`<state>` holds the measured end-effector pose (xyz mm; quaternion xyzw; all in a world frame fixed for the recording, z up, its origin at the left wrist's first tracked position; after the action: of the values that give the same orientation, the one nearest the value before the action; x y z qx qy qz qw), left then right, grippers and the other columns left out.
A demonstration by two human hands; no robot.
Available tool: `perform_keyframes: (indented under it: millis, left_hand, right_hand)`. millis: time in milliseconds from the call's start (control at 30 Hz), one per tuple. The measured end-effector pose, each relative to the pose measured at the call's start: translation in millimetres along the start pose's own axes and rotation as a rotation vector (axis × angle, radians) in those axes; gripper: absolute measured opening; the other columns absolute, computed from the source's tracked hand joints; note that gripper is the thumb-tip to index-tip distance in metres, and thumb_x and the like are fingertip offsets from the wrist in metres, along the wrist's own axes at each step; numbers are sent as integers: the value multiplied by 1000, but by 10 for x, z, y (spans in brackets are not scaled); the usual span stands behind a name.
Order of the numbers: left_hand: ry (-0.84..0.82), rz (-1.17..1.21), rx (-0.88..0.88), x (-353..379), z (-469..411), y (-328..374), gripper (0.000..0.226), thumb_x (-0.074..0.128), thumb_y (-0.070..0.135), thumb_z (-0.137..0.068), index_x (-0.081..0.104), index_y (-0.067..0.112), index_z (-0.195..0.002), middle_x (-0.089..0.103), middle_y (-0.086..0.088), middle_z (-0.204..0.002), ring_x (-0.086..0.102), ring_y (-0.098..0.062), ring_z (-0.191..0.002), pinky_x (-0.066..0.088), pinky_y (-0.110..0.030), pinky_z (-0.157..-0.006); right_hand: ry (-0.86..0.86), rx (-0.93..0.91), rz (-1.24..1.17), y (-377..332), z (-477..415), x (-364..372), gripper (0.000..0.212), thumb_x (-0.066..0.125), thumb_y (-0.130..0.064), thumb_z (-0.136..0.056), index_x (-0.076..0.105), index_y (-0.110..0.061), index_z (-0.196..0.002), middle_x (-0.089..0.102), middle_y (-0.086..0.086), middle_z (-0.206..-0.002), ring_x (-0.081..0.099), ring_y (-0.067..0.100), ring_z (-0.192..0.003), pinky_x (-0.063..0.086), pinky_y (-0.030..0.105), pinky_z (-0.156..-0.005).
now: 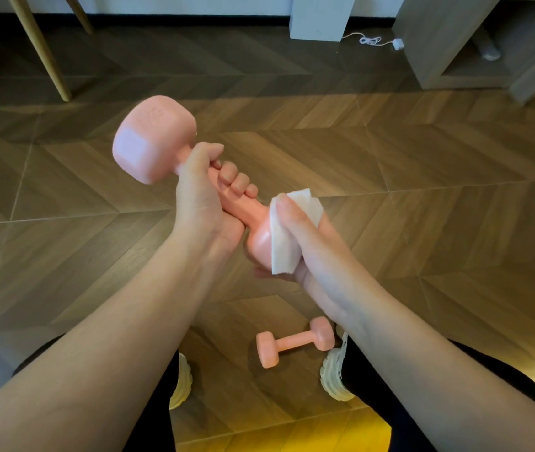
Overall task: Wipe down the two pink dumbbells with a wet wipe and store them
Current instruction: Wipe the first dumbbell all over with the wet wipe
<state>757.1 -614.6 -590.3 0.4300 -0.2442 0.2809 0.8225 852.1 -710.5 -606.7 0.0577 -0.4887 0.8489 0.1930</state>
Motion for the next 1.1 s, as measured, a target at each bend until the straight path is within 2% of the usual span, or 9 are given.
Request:
perform_keyframes:
  millis: [133, 233, 300, 400, 500, 700, 800, 967, 1100]
  left_hand:
    - [10, 31, -8, -20, -15, 28, 30, 50, 13, -91, 36, 19, -66, 29, 6, -49, 28, -11, -40, 34, -22, -43]
    - [32, 71, -17, -58, -29, 55, 31, 50, 13, -91, 36, 19, -65, 29, 6, -49, 28, -10, -40, 33, -23, -43]
    - [27, 56, -13, -66, -26, 50, 30, 50, 13, -92, 35, 19, -66, 28, 6, -49, 27, -10, -40, 33, -22, -43]
    - [-5, -10, -5, -31, -6, -3, 29, 48, 13, -92, 33, 19, -68, 25, 6, -49, 25, -11, -40, 32, -23, -42]
    - [-29, -44, 5, 20, 1, -17, 30, 48, 12, -92, 33, 19, -66, 25, 5, -48, 25, -12, -40, 32, -24, -43]
    - [38, 76, -29, -28, -62, 42, 32, 50, 14, -91, 33, 19, -64, 28, 6, -49, 27, -11, -40, 32, -23, -43]
    - [53, 65, -22, -69, -54, 37, 31, 49, 13, -91, 33, 19, -64, 28, 7, -48, 26, -10, -40, 31, -23, -43]
    - [-19, -23, 14, -5, -6, 10, 31, 47, 13, -92, 32, 20, -65, 24, 5, -48, 23, -12, -40, 31, -23, -42]
    - [-98, -26, 16, 62, 9, 5, 32, 45, 12, -91, 32, 20, -63, 24, 5, -47, 22, -12, -40, 30, -23, -42]
  right_hand:
    - [-129, 60, -169, -19, 13, 6, 48, 60, -37, -94, 48, -14, -135, 54, 24, -135, 60, 39, -117, 57, 52, -81]
    - [-243, 16, -137, -43, 29, 34, 55, 66, -25, -88, 46, -17, -138, 55, 20, -132, 61, 33, -114, 54, 55, -89]
    - [-190, -1, -63, -8, 12, 18, 58, 71, -25, -82, 48, -19, -135, 59, 14, -127, 62, 30, -114, 51, 59, -94]
    - [-63, 30, -54, 52, -2, 11, 60, 77, -37, -76, 52, -22, -129, 66, 8, -117, 69, 24, -105, 59, 51, -83]
    - [-17, 50, -74, 64, -14, -9, 54, 70, -48, -84, 52, -22, -127, 61, 16, -126, 65, 32, -112, 58, 55, -82]
    - [-272, -6, -162, -85, 42, 20, 54, 64, -24, -89, 45, -17, -138, 49, 23, -140, 62, 31, -114, 53, 56, -92]
    - [-214, -19, -58, -26, 35, 22, 61, 71, -19, -82, 45, -20, -138, 57, 14, -132, 61, 31, -119, 49, 60, -97]
    - [-72, -1, -30, 7, 29, 71, 64, 78, -36, -75, 50, -19, -130, 66, 8, -113, 69, 19, -93, 58, 55, -84]
    - [-143, 207, -204, 41, 56, 61, 71, 71, -48, -77, 48, -15, -135, 56, 24, -135, 65, 36, -109, 60, 47, -75]
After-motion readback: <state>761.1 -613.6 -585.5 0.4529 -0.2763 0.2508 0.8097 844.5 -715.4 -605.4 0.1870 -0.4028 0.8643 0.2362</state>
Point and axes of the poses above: each hand's wrist, its own z-axis away from the middle knuckle, its own x-axis out of the palm, y = z × x, the point moved 7 cm from there along -z, towards the middle knuckle
